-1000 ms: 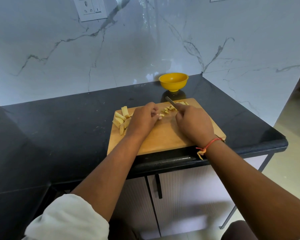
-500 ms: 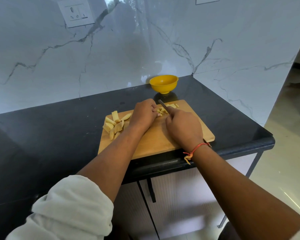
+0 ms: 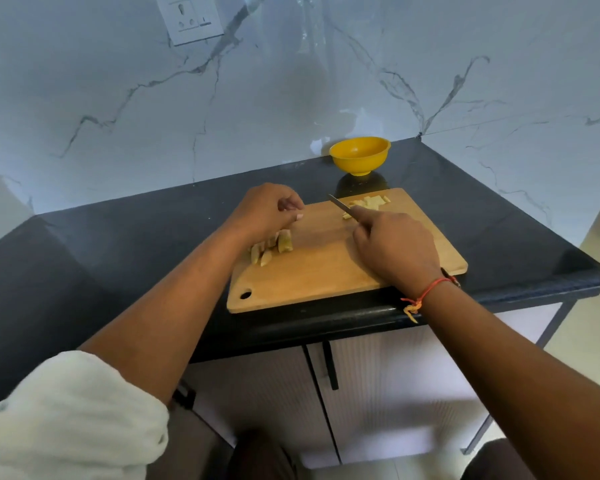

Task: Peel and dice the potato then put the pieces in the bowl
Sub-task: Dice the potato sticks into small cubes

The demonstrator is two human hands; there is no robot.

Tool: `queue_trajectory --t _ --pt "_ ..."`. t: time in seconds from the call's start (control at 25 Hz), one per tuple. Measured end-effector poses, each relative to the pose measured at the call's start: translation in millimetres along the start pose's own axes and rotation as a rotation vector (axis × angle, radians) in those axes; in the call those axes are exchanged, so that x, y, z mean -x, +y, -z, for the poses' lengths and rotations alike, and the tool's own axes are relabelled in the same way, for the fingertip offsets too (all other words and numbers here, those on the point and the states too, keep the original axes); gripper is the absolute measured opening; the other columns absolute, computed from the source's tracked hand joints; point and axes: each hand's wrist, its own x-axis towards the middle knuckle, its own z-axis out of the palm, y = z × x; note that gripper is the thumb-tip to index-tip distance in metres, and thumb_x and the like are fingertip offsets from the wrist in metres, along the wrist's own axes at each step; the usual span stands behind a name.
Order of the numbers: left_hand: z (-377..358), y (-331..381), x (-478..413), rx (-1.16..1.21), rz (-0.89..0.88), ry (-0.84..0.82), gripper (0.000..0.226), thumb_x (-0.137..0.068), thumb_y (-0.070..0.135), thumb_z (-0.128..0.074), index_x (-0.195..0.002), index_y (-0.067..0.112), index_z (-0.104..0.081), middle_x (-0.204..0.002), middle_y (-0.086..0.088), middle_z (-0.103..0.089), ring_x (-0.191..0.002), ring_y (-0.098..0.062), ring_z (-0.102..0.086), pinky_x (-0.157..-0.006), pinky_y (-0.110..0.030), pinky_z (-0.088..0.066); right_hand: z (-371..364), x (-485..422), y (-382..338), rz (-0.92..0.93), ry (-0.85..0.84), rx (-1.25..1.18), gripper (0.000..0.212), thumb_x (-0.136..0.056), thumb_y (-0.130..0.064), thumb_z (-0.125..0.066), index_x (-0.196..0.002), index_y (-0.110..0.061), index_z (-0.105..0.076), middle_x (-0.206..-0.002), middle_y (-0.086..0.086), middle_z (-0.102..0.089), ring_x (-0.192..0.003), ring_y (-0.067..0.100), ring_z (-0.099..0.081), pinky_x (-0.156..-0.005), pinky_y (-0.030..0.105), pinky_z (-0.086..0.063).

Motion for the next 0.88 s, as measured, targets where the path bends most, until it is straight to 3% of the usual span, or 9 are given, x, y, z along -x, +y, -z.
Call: queue_trajectory --t 0.16,0.28,0.48,0.76,0.88 --pt "26.8 -19.1 14.9 -0.143 0.024 -0.191 0.019 -0.088 0.033 -0.073 -0.106 0.027 -0.074 -0.105 0.014 -0.067 -0.1 -0.005 -0.059 -0.074 -0.02 -0.043 -1.3 0.3 -0.3 0.027 0.003 0.039 0.042 -0.102 -0.042 -0.039 -0.142 -0.039 -0.053 -0.077 -0.005 -0.058 -0.063 0.013 -0.054 -0.05 0.028 -0.045" --pt "24.9 -18.4 15.4 -0.233 0.021 -0.309 0.035 -0.086 0.036 -0.075 -0.119 0.026 -0.07 -0.116 0.012 -0.059 -0.106 -0.009 -0.055 -0.083 -0.025 -0.042 -2.0 0.3 0.2 0.027 0.006 0.042 0.043 -0.103 -0.042 -0.039 -0.143 -0.038 -0.054 -0.078 -0.005 -0.056 -0.062 0.012 -0.052 -0.049 0.026 -0.038" --pt "18.8 -14.7 6.3 -0.451 -0.027 -0.381 0.059 -0.086 0.042 -0.073 -0.138 0.024 -0.056 -0.139 0.002 -0.052 -0.124 -0.019 -0.051 -0.103 -0.036 -0.043 -1.9 0.7 0.3 0.026 -0.002 0.033 0.043 -0.103 -0.041 -0.039 -0.143 -0.038 -0.053 -0.079 -0.006 -0.057 -0.062 0.01 -0.051 -0.049 0.025 -0.039" --pt "22.5 -10.7 5.3 -0.417 -0.016 -0.425 0.057 -0.089 0.039 -0.071 -0.141 0.026 -0.053 -0.144 0.001 -0.052 -0.129 -0.021 -0.05 -0.104 -0.035 -0.04 -0.2 1.1 -1.3 0.023 -0.009 0.024 0.042 -0.103 -0.04 -0.039 -0.143 -0.037 -0.053 -0.083 -0.001 -0.065 -0.065 0.014 -0.059 -0.059 0.033 -0.057" --pt "21.0 -13.9 5.6 -0.426 -0.027 -0.419 0.056 -0.09 0.041 -0.069 -0.142 0.03 -0.052 -0.144 0.003 -0.052 -0.132 -0.021 -0.047 -0.11 -0.044 -0.039 0.0 0.8 -1.9 0.018 -0.007 0.018 0.042 -0.103 -0.04 -0.039 -0.143 -0.037 -0.053 -0.085 -0.001 -0.066 -0.067 0.014 -0.06 -0.061 0.034 -0.058"
